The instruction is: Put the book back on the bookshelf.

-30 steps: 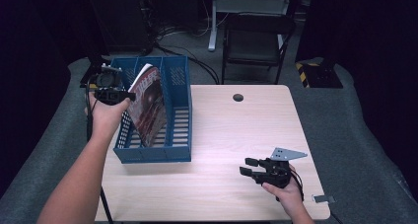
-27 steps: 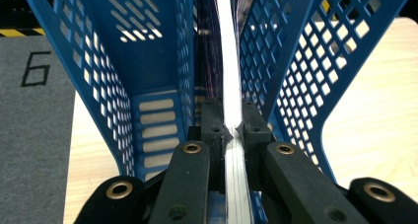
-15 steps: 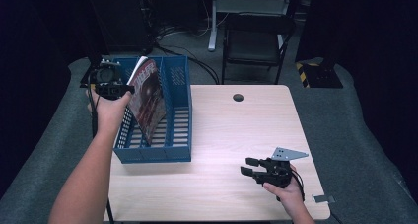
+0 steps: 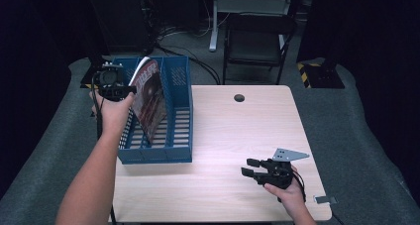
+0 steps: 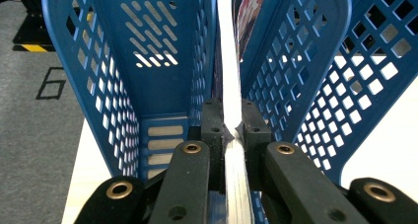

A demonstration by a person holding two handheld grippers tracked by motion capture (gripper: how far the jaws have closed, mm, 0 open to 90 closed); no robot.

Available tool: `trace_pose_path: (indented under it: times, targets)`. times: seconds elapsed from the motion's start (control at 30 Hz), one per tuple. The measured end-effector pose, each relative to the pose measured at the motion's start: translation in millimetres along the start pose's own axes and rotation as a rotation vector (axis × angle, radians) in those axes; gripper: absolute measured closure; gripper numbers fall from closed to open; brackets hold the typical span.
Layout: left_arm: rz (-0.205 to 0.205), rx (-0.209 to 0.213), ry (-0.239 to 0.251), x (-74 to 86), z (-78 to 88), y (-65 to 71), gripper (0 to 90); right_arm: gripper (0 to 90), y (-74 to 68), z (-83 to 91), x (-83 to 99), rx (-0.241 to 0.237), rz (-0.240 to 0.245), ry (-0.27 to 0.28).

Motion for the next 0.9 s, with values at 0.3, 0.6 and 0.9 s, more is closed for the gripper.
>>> trace_pose_path:
  times: [0.3, 0.6, 0.9]
  targets:
    - [0.004, -0.002, 0.01, 3.6, -5.8, -1.3, 84.2, 50.5, -0.2, 0.3, 0.2, 0.001, -0.002, -0.004]
    - [-0.01, 0.019, 0.016, 5.3, -6.0, -3.6, 83.7, 50.5, -0.5, 0.0, 0.2, 0.0, -0.001, -0.004]
    - [-0.018, 0.021, -0.015, 10.7, -10.9, -4.1, 74.1, 50.5, -1.2, -0.5, -0.3, 0.0, -0.001, -0.002]
Point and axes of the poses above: each handheld gripper's, and its own axes: z roughly backward along the jaws, x roughly out of its underside, y roughly to its right, the point moved 8 cm from there along -z, roughly forward along the jaws, and after that the axes turned 4 degrees about z, right-handed, at the moved point
